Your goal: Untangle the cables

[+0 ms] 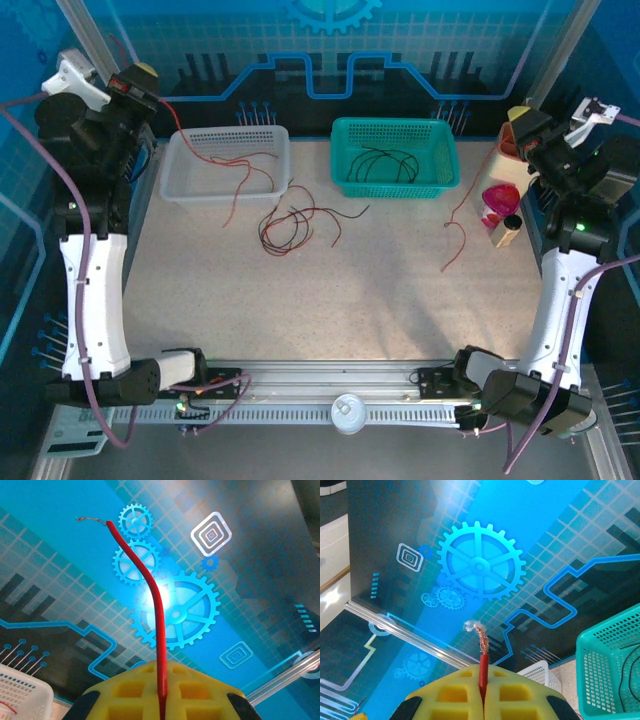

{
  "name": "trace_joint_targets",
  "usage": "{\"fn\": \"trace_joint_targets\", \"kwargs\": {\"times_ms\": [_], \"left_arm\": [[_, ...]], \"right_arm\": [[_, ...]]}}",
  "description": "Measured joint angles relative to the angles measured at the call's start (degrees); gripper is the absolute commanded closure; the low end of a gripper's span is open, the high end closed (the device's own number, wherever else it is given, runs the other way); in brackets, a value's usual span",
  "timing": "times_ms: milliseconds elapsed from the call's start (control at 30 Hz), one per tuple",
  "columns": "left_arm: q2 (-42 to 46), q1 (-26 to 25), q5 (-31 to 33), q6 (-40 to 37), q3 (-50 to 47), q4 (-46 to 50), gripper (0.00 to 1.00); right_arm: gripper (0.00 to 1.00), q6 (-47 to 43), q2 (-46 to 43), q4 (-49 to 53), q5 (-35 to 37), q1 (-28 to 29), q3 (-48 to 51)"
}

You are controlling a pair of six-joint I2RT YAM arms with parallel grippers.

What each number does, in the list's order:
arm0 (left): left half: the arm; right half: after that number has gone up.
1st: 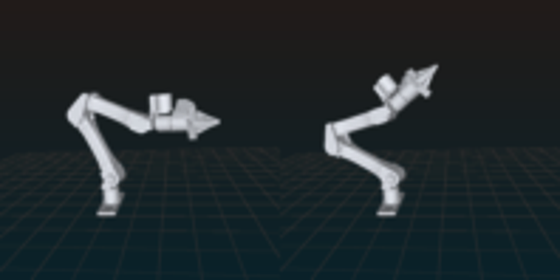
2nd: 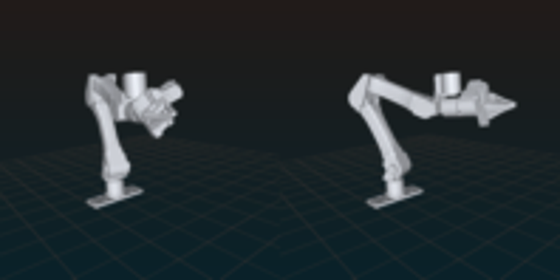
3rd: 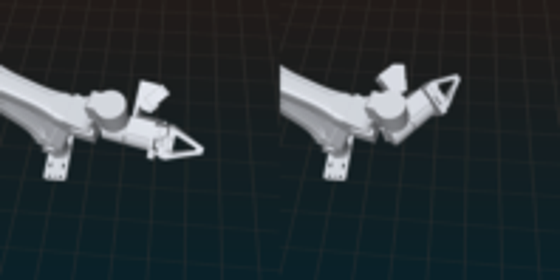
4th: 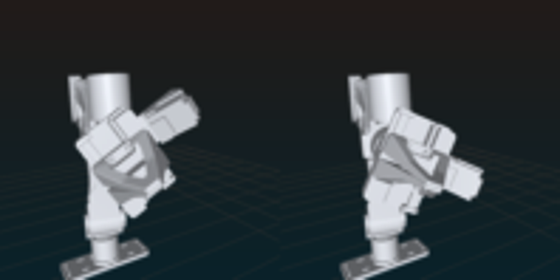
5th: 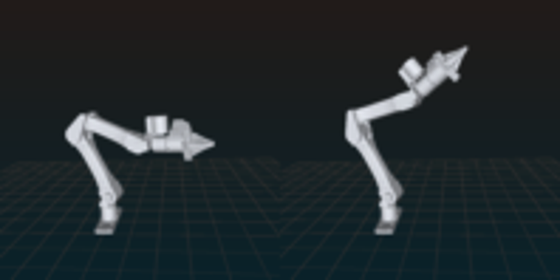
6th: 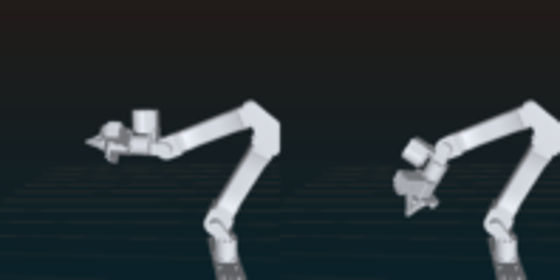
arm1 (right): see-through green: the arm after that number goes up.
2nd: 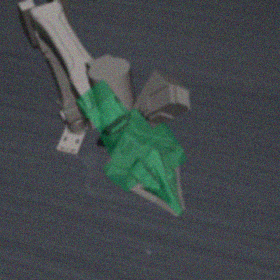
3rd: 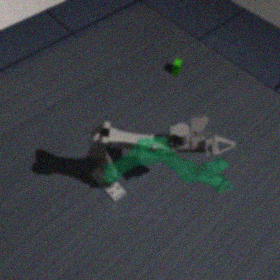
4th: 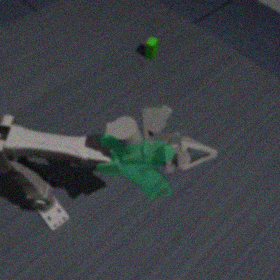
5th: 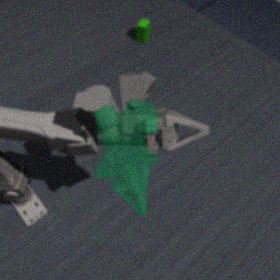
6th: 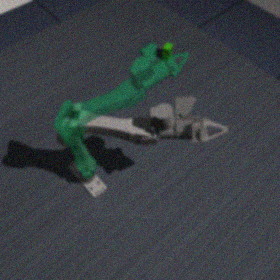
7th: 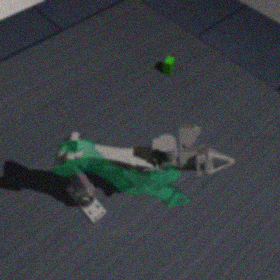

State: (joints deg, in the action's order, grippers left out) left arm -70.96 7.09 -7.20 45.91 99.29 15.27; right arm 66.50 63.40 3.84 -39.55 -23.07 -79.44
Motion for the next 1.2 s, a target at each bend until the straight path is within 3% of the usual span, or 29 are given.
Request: {"fn": "trace_joint_targets", "kwargs": {"times_ms": [267, 533, 867, 1200], "left_arm": [[-2.75, 0.00, 0.04, -2.67, 0.00, -2.95, 1.00], [-8.28, 0.00, 0.31, -4.96, -0.20, -11.96, 1.00], [-16.02, 0.33, 1.46, -13.16, 1.25, -20.57, 1.00], [-21.38, 5.51, -0.20, -19.34, 1.92, -25.83, 1.00]], "right_arm": [[1.00, 0.50, -2.82, -0.04, -1.60, 2.29, 0.00], [1.00, 0.35, -6.56, -0.37, -2.58, 4.48, 0.55], [1.00, -2.16, -6.34, 2.58, -2.97, 6.54, 1.03], [1.00, -3.61, -5.99, 3.89, -2.93, 6.80, 1.03]]}}
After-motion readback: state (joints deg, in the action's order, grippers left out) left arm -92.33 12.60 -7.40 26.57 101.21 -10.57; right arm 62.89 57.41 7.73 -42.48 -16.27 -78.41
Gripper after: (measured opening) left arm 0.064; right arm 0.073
